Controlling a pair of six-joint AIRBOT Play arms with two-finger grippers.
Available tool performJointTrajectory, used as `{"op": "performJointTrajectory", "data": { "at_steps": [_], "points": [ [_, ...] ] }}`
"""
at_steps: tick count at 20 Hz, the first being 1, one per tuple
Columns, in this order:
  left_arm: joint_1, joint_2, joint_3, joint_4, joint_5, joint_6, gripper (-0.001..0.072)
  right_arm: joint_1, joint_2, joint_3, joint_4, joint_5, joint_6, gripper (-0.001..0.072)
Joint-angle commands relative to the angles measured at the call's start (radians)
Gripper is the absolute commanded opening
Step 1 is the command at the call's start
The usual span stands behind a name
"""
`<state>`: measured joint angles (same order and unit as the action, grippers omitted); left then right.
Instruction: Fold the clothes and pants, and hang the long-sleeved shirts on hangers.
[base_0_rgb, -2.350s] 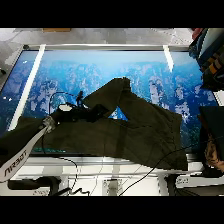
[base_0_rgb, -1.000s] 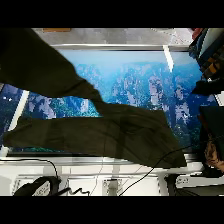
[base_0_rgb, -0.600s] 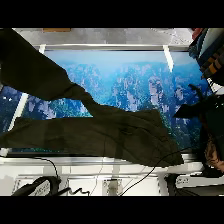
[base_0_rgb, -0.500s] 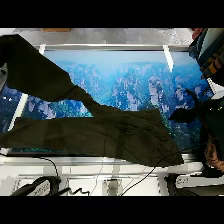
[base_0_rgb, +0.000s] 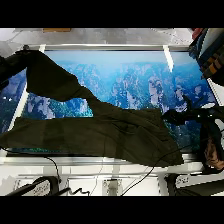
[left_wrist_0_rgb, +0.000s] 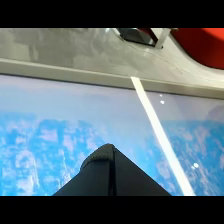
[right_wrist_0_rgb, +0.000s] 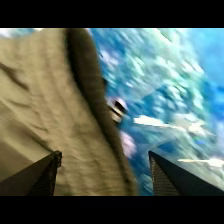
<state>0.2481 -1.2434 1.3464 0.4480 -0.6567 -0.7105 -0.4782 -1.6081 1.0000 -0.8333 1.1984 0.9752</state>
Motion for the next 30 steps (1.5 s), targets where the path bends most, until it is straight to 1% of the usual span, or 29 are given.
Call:
{"op": "performJointTrajectory", "data": {
  "at_steps": [1, 3, 4, 5, 6, 8, 9, 11, 13, 14, 15, 16, 17, 18, 19, 20, 21, 22, 23, 25, 27, 29, 30],
  "points": [
    [0.001, -0.004, 0.0, 0.002, -0.011, 0.0, 0.0009, 0.018, -0.077, 0.018, 0.068, 0.008, -0.004, 0.0617],
    [0.001, -0.004, 0.0, 0.001, -0.011, 0.0, 0.0009, 0.06, -0.103, 0.024, 0.07, 0.011, -0.033, 0.0611],
    [0.001, -0.004, 0.0, 0.002, -0.011, 0.0, 0.0009, 0.089, -0.111, 0.023, 0.072, 0.001, -0.061, 0.0574],
    [0.001, -0.004, 0.0, 0.002, -0.011, 0.0, 0.0009, 0.117, -0.112, 0.024, 0.073, -0.016, -0.097, 0.0485],
    [0.001, -0.004, 0.0, 0.002, -0.011, 0.0, 0.0009, 0.144, -0.112, 0.027, 0.079, -0.034, -0.136, 0.0363],
    [0.001, -0.004, 0.0, 0.002, -0.011, 0.0, 0.0009, 0.182, -0.112, 0.056, 0.078, -0.067, -0.14, 0.0058],
    [0.003, -0.003, 0.0, 0.0, -0.01, -0.011, 0.0009, 0.191, -0.111, 0.082, 0.078, -0.058, -0.139, 0.0036],
    [0.006, 0.005, 0.0, 0.001, -0.003, -0.095, 0.0008, 0.186, -0.107, 0.155, 0.068, -0.002, -0.126, 0.0035],
    [0.019, 0.026, 0.0, 0.002, -0.003, -0.107, 0.0007, 0.166, -0.088, 0.227, 0.022, 0.05, -0.108, 0.0035],
    [0.032, 0.04, 0.0, 0.019, -0.003, -0.142, 0.0007, 0.143, -0.07, 0.253, -0.015, 0.05, -0.077, 0.0035],
    [0.048, 0.055, 0.0, 0.065, -0.004, -0.199, 0.0007, 0.115, -0.049, 0.266, -0.051, 0.041, -0.057, 0.0035],
    [0.064, 0.07, 0.0, 0.146, -0.008, -0.271, 0.0007, 0.085, -0.026, 0.267, -0.075, 0.024, -0.043, 0.0035],
    [0.081, 0.085, 0.0, 0.262, -0.021, -0.363, 0.0007, 0.047, -0.005, 0.267, -0.09, 0.011, -0.035, 0.0035],
    [0.094, 0.092, 0.0, 0.386, -0.055, -0.48, 0.0007, 0.012, 0.009, 0.267, -0.09, 0.01, -0.028, 0.0035],
    [0.099, 0.09, 0.0, 0.485, -0.116, -0.599, 0.0007, -0.022, 0.02, 0.267, -0.089, 0.017, -0.021, 0.0035],
    [0.097, 0.077, 0.0, 0.582, -0.2, -0.685, 0.0007, -0.048, 0.024, 0.267, -0.09, 0.03, -0.021, 0.0035],
    [0.09, 0.059, -0.001, 0.638, -0.278, -0.706, 0.0008, -0.071, 0.024, 0.267, -0.089, 0.05, -0.021, 0.0035],
    [0.087, 0.032, -0.002, 0.65, -0.351, -0.707, 0.0008, -0.082, 0.024, 0.267, -0.09, 0.069, -0.021, 0.0035],
    [0.08, 0.004, -0.002, 0.634, -0.39, -0.707, 0.0009, -0.085, 0.024, 0.266, -0.09, 0.074, -0.021, 0.0035],
    [0.057, -0.064, -0.002, 0.565, -0.398, -0.707, 0.0008, -0.079, 0.023, 0.266, -0.086, 0.068, -0.021, 0.0035],
    [0.022, -0.145, -0.002, 0.515, -0.34, -0.703, 0.0009, -0.065, 0.021, 0.263, -0.085, 0.055, -0.021, 0.0036],
    [-0.014, -0.228, -0.001, 0.508, -0.227, -0.703, 0.001, -0.051, 0.021, 0.257, -0.086, 0.037, -0.021, 0.0035],
    [-0.03, -0.259, -0.001, 0.508, -0.146, -0.702, 0.001, -0.045, 0.021, 0.254, -0.086, 0.032, -0.021, 0.0035]
  ]
}}
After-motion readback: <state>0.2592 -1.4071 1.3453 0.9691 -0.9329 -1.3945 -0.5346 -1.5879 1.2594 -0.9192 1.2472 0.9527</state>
